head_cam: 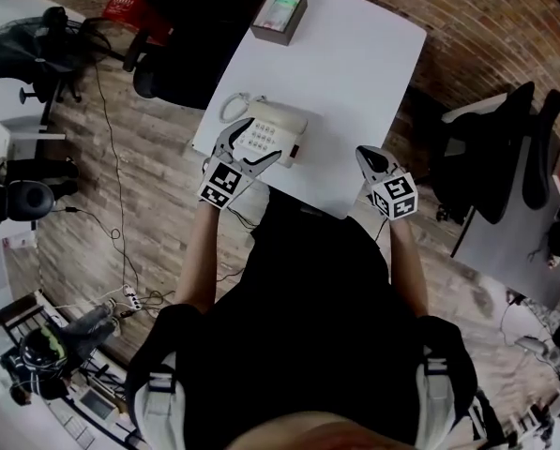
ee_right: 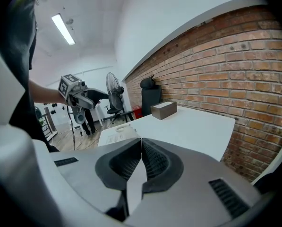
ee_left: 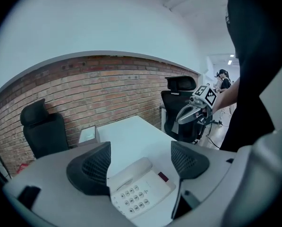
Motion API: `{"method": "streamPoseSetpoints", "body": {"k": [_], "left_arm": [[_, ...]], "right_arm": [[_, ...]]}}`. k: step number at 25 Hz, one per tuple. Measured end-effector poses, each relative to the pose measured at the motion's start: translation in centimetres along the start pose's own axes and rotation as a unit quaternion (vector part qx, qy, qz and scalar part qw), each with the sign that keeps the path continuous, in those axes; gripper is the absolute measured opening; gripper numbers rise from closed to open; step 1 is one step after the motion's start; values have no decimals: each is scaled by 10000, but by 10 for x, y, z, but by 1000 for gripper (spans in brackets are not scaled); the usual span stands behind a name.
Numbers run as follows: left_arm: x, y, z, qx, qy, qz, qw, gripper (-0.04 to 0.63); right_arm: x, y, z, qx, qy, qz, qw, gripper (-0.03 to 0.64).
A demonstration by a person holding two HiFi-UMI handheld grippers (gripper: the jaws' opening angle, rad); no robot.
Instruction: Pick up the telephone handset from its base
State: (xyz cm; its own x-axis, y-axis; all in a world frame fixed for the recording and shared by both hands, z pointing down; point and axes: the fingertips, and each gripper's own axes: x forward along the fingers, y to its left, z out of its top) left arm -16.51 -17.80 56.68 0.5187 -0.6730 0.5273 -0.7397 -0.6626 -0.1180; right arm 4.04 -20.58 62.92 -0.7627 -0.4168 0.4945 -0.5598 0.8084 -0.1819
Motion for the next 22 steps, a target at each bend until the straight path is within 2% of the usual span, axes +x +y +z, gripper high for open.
{"method": "streamPoseSetpoints", "body": {"k": [6, 12, 19, 22], "left_arm": [[18, 24, -15, 253, 165, -410, 9987, 390], [32, 37, -26, 446, 331, -661, 9963, 390], [48, 38, -46, 822, 679, -1043, 9888, 390], [57, 40, -52, 868, 764, -1211, 9859, 390]], "right_arm": [[11, -2, 6, 1, 89, -207, 9997, 0], [12, -12, 7, 67, 132, -420, 9990, 0], [18, -13, 7, 177, 144, -507, 9985, 0], [21, -14, 4, 211, 158, -506, 9984, 0]]}}
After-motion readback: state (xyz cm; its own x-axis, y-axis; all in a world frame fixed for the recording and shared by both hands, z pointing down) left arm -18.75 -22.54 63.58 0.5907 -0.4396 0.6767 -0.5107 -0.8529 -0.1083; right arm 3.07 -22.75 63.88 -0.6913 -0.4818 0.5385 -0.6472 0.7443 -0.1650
